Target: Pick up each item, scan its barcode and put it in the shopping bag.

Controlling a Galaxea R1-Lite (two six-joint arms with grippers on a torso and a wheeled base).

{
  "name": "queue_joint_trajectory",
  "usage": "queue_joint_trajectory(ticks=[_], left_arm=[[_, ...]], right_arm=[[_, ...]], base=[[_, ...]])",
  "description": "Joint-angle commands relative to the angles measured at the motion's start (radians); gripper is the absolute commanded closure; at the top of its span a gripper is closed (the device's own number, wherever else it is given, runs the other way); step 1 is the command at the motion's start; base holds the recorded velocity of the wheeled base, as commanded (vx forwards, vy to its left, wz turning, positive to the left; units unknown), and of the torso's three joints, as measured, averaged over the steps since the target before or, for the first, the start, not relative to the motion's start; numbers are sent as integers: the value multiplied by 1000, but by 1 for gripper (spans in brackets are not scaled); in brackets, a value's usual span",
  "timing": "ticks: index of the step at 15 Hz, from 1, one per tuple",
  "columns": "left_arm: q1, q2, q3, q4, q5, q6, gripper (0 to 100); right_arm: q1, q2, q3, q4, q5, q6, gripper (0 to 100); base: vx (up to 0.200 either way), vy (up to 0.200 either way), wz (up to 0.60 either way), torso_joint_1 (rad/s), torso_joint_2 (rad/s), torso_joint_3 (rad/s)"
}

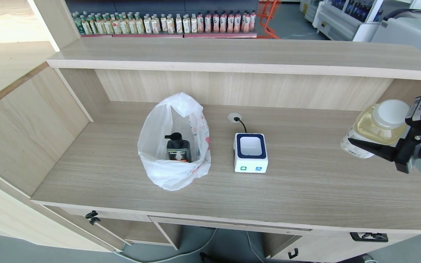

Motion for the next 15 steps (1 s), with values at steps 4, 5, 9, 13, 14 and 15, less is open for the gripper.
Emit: queue_joint_trajectory(ticks=[4,5,9,13,14,15], left_arm=[[0,0,0,0,0,2,0],[0,0,0,0,-1,4,0],[0,0,0,0,-1,4,0],[0,0,0,0,0,-1,0],[0,0,0,0,0,-1,0],[0,0,0,0,0,-1,0]], right_arm=[[1,-2,4,-1,20,1,100],[1,3,-1,-1,20,7,100],[50,6,-1,-1,24,50,100],[94,59,-8,-2,93,65,100],[104,92,-27,-11,116,65,100],[113,132,-34,-44,140,65,100]], base=[[0,0,0,0,0,0],[200,0,0,2,2,-2],[200,0,0,-2,-5,4],[50,0,0,3,2,-2],[0,0,0,0,0,0],[0,0,0,0,0,0]])
